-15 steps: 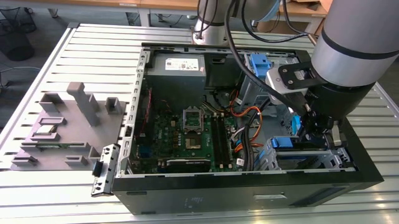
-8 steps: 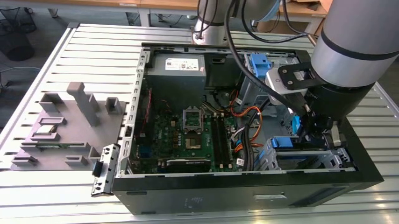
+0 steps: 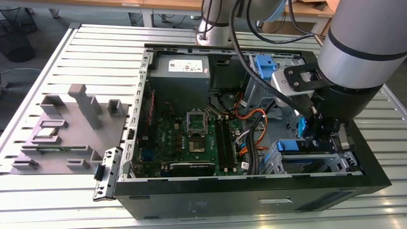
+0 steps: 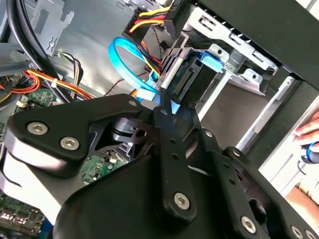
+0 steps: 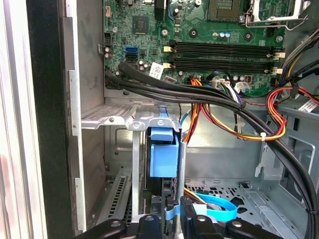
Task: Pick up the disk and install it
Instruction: 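Insert the first disk wire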
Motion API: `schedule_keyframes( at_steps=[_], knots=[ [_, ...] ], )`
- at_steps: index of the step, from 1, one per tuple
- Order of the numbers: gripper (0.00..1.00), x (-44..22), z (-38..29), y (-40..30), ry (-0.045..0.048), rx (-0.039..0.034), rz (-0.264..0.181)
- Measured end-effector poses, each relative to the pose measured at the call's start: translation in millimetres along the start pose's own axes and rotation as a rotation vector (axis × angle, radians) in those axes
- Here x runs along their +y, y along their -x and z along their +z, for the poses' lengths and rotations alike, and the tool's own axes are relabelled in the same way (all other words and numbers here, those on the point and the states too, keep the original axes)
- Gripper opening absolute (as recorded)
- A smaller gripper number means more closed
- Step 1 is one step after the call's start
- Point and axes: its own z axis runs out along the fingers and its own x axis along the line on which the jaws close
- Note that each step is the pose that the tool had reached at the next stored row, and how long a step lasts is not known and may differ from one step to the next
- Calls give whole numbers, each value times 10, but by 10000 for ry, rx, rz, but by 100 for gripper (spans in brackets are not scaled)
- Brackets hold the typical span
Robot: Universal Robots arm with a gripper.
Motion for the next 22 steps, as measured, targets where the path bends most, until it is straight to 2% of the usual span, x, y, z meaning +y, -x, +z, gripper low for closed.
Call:
schedule_keyframes(
  at_steps=[12,19,20,21,22],
  knots=[
    [29,-63,-280,6,-1,-10,3],
    [29,-66,-291,6,-1,-11,2],
    [29,-67,-291,6,22,-12,2],
    [29,-68,-291,7,144,-14,5],
    [29,-70,-289,6,315,-18,10]
  ],
)
